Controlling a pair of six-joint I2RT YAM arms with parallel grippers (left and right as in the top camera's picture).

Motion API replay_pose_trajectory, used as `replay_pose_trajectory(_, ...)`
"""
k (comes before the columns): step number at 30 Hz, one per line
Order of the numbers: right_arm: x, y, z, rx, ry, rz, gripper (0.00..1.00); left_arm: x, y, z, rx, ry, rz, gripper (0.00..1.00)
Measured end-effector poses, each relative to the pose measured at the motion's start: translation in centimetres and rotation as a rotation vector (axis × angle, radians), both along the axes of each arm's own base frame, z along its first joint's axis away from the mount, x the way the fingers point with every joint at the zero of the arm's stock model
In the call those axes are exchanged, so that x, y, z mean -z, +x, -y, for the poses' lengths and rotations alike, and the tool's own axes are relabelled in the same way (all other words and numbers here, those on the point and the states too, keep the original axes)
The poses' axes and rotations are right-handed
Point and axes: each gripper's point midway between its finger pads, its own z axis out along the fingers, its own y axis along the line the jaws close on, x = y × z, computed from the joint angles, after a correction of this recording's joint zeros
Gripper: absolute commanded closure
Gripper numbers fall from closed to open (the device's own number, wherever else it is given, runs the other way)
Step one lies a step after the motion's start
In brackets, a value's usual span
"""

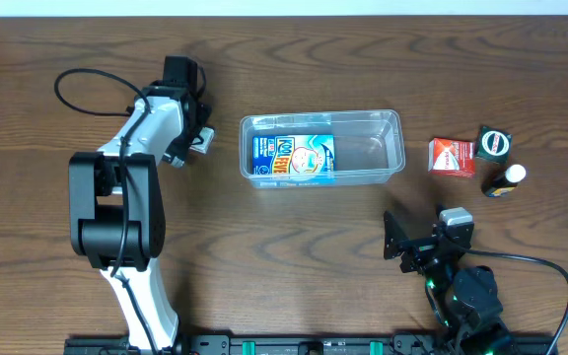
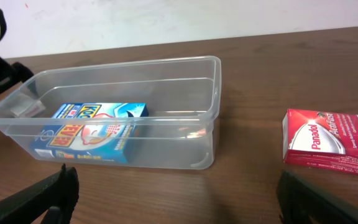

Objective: Pack container
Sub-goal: 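Move the left gripper to the white-green Panadol packet and grasp it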

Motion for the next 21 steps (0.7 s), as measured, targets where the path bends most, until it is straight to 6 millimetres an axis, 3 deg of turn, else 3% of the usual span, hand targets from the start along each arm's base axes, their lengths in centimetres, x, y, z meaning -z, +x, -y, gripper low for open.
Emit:
replay_pose_trajectory(11,0.01,0.00,0.00,0.000,0.000,0.000,0.01,-0.19,0.90,-0.38,-0.015,0.001,0.042,0.00)
replay_pose_trajectory(14,0.01,0.00,0.00,0.000,0.000,0.000,0.01,-0.17,0.87,-0.37,-0.019,-0.001,0.042,0.11)
replay_pose_trajectory(18,0.00,0.00,0.00,0.000,0.000,0.000,0.01,0.07,0.58,-0.46,-0.016,0.005,0.032,0.33)
replay_pose_trajectory(21,0.00,0.00,0.00,0.000,0.000,0.000,0.01,0.11,0.51,-0.52,0.001,0.014,0.026,0.36)
